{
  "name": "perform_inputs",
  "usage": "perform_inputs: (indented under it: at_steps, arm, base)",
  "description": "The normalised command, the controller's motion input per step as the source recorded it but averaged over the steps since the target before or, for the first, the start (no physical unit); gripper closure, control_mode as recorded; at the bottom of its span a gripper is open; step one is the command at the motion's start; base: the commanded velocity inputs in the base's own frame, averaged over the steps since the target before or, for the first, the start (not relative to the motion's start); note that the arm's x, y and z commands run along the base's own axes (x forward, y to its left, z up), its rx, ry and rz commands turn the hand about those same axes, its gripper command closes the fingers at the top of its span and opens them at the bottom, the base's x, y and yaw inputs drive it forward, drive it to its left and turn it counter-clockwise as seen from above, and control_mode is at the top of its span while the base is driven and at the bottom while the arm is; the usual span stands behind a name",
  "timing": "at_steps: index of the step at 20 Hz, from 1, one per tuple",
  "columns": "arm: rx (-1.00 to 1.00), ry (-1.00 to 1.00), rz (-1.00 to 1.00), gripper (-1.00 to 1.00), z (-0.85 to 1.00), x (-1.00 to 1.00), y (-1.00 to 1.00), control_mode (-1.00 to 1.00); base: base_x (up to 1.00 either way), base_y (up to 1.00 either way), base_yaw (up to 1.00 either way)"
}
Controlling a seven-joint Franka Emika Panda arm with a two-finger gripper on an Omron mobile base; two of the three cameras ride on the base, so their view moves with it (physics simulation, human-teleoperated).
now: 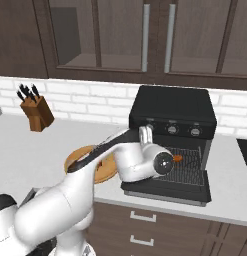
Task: Pick up the kebab skewer and baguette bread, and place them inside the toaster oven. Close the toaster oven door and start by setting the timer.
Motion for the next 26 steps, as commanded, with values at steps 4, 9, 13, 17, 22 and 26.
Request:
perform_inputs:
  at_steps: [4, 9, 13, 17, 22, 26]
  arm:
    - [-0.31, 0.03, 0.46, -1.00, 0.43, -0.79, 1.00, -1.00]
    - [-0.36, 0.01, 0.55, -1.00, 0.15, -0.69, 1.00, -1.00]
    - [-0.31, -0.02, 0.45, -1.00, 0.00, 0.31, 0.76, -1.00]
    - [-0.25, -0.04, 0.47, -1.00, 0.00, 0.64, 0.38, -1.00]
    - [-0.35, 0.10, 0.35, -1.00, -0.26, 0.56, 0.49, -1.00]
    - [-0.39, 0.22, 0.25, -1.00, -0.57, 0.50, 0.00, -1.00]
  base:
    - [0.00, 0.00, 0.00]
    - [0.00, 0.00, 0.00]
    - [0.00, 0.00, 0.00]
    - [0.00, 0.00, 0.00]
    - [0.00, 0.00, 0.00]
    - [0.00, 0.00, 0.00]
